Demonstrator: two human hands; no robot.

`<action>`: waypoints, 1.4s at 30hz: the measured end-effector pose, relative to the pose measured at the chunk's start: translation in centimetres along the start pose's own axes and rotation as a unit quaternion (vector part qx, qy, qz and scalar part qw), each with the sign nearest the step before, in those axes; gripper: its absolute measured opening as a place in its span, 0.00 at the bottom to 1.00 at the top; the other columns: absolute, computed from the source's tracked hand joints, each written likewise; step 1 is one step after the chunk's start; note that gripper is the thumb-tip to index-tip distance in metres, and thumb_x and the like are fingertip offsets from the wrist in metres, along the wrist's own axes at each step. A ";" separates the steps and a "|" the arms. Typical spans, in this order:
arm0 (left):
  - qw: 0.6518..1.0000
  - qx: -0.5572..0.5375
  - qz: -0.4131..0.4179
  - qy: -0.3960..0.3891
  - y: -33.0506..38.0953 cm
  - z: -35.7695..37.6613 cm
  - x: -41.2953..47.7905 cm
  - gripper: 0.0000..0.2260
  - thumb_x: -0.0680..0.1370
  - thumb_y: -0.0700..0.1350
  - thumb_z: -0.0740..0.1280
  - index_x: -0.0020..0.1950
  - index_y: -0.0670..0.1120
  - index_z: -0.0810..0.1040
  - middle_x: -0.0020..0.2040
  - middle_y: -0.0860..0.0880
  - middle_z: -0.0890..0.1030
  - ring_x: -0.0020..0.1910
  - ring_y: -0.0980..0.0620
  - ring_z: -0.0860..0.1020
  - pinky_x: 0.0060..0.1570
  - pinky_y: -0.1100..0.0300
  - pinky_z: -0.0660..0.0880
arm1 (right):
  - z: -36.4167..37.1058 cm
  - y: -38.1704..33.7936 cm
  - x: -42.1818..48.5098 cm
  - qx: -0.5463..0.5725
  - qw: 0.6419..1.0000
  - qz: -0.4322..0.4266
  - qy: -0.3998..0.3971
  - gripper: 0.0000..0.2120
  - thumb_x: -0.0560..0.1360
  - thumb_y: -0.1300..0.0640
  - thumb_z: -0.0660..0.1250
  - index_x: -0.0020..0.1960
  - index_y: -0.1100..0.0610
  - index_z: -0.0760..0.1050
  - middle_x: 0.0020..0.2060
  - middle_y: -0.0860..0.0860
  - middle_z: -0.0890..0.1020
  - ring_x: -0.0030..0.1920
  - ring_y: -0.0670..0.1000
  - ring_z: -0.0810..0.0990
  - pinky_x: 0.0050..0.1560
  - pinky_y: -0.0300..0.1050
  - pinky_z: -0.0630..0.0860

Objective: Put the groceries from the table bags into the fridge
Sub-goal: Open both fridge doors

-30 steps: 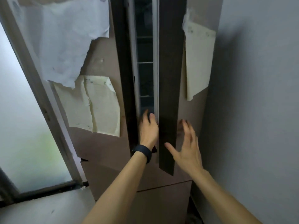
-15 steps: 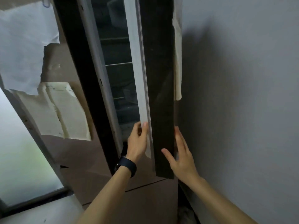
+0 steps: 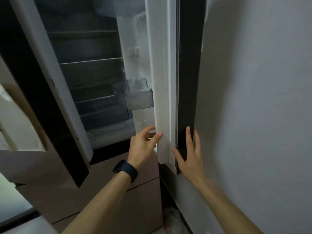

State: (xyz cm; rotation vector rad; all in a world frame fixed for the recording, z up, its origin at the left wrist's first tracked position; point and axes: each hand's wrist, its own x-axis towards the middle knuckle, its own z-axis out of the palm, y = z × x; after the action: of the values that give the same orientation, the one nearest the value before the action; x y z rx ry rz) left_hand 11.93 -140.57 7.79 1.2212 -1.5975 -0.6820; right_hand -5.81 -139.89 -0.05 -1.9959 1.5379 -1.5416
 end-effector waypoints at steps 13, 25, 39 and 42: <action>0.999 0.033 -0.002 0.002 2.5 8.9 4.7 0.18 0.75 0.57 0.72 0.62 0.51 0.78 0.52 0.50 0.84 0.52 0.55 0.83 0.52 0.50 0.82 | -4.6 6.6 5.5 -0.028 0.997 0.065 -0.022 0.32 0.83 0.47 0.59 0.79 0.34 0.43 0.79 0.47 0.61 0.76 0.52 0.65 0.72 0.51 0.68; 0.999 0.036 -0.011 0.006 2.5 12.1 7.2 0.21 0.74 0.58 0.73 0.64 0.51 0.79 0.52 0.50 0.85 0.50 0.56 0.83 0.54 0.52 0.81 | -7.2 8.9 8.9 0.039 0.990 0.125 -0.057 0.33 0.80 0.49 0.66 0.75 0.30 0.51 0.68 0.50 0.78 0.66 0.52 0.77 0.66 0.43 0.73; 0.971 0.236 0.026 0.020 -1.8 1.5 0.0 0.14 0.80 0.50 0.66 0.66 0.56 0.76 0.55 0.57 0.83 0.50 0.61 0.80 0.51 0.57 0.80 | -4.9 1.3 2.5 0.297 0.940 0.158 -0.056 0.10 0.78 0.54 0.70 0.59 0.46 0.82 0.55 0.41 0.85 0.58 0.43 0.82 0.61 0.47 0.78; 0.936 0.340 0.020 0.090 -3.9 -4.1 -3.3 0.14 0.80 0.50 0.66 0.66 0.56 0.75 0.58 0.56 0.81 0.54 0.58 0.78 0.51 0.56 0.79 | -0.9 -1.0 2.1 0.301 0.937 0.132 -0.120 0.11 0.78 0.54 0.70 0.60 0.47 0.82 0.55 0.40 0.84 0.57 0.42 0.82 0.61 0.43 0.77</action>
State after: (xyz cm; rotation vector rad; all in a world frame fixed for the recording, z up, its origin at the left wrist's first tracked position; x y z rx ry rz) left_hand 17.28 -138.35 4.76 1.6781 -1.7521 0.0397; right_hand -6.04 -140.73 2.25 -1.4936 1.0190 -1.3783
